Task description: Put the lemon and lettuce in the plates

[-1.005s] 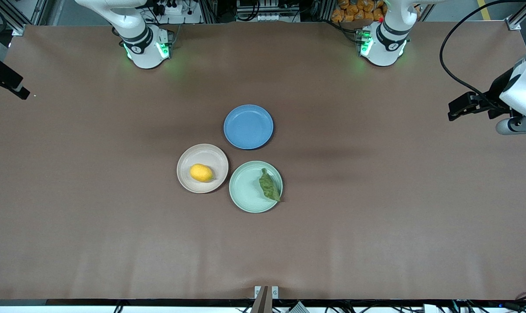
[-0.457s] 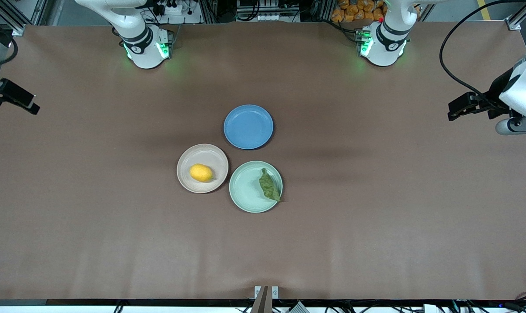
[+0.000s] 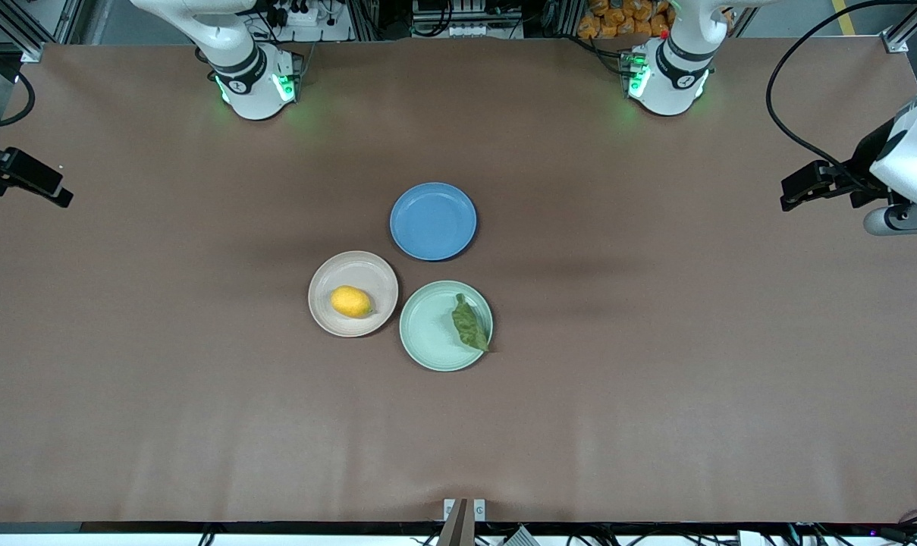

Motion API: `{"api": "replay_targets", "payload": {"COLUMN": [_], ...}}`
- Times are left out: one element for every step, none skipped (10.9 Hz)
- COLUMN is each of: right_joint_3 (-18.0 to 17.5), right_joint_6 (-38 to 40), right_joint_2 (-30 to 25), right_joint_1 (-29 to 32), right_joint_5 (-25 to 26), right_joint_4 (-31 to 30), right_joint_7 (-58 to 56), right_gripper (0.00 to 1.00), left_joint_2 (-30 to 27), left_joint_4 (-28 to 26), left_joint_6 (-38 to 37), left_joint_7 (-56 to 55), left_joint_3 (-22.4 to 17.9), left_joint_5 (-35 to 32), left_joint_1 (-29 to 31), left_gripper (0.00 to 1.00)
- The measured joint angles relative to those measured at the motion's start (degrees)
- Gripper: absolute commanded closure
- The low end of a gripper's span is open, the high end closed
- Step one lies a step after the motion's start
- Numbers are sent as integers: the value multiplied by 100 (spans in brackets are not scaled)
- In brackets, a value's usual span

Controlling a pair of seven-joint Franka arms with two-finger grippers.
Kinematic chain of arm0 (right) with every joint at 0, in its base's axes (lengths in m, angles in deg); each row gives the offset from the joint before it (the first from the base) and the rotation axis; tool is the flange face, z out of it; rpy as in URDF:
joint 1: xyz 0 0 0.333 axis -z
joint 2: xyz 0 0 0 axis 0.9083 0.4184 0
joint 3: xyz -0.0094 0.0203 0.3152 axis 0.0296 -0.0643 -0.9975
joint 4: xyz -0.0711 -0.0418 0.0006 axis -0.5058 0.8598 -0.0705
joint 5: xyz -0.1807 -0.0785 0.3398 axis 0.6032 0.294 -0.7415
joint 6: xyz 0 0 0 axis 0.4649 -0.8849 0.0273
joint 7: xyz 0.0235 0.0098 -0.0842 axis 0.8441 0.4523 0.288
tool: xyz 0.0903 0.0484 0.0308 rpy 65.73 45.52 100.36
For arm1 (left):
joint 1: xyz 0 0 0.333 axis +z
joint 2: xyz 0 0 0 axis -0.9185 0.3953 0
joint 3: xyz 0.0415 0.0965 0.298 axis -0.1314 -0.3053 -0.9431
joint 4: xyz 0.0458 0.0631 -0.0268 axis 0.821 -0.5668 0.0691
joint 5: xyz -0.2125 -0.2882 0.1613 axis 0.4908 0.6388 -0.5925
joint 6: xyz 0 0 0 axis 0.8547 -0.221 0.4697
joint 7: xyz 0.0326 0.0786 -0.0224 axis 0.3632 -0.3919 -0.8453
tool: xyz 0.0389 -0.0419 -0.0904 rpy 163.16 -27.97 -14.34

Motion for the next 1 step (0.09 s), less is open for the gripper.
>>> {"api": "replay_targets", "payload": {"right_joint_3": [0], "right_joint_6": [5], "right_joint_2": [0], "right_joint_1": [0], "right_joint_5": [0], "right_joint_4": [2], "right_joint_7": [-1], "right_gripper": [0], "left_joint_2": [0], "left_joint_4": [0], "left_joint_6": [0], "left_joint_7": [0], "left_joint_3": [0], "left_joint_5": [0], "left_joint_1": [0], "left_gripper": [0]}}
